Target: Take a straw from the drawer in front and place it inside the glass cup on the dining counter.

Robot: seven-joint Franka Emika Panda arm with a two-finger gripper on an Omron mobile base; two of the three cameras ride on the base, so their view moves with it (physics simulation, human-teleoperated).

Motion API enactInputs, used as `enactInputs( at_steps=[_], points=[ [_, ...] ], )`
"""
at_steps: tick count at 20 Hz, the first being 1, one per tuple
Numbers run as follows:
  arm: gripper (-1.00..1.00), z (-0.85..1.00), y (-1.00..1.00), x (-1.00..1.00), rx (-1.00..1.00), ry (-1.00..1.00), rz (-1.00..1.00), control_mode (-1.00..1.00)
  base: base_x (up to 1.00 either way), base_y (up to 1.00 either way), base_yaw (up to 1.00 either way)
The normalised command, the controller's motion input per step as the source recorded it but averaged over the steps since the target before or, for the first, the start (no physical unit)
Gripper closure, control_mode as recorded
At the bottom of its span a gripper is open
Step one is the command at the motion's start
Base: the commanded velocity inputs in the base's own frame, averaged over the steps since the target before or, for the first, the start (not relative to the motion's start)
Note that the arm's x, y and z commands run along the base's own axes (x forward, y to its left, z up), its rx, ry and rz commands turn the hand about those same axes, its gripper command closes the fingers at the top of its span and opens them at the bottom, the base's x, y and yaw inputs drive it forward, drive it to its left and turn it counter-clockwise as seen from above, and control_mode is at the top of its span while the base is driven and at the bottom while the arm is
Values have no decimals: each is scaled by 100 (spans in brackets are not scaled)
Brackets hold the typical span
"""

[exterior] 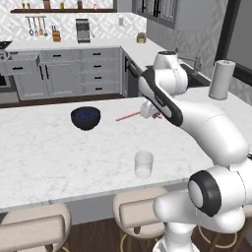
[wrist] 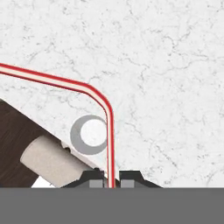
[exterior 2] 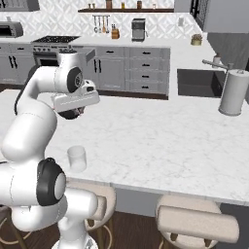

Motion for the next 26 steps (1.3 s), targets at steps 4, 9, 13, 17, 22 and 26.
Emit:
enactInputs(
  at_steps=[4,9,13,17,22,26],
  points=[
    [100,5,3,40,-1,12,0,-100,0,0,0],
    [100,17,0,3,-17,0,0,-100,0,0,0],
    [100,13,9,-14,-44,-12,0,-100,0,0,0],
    [100,12,15,-22,-50,-11,0,-100,0,0,0],
    [100,4,9,-6,-46,-2,0,-100,0,0,0],
    [100,7,16,-2,-43,0,0,-100,0,0,0]
  ],
)
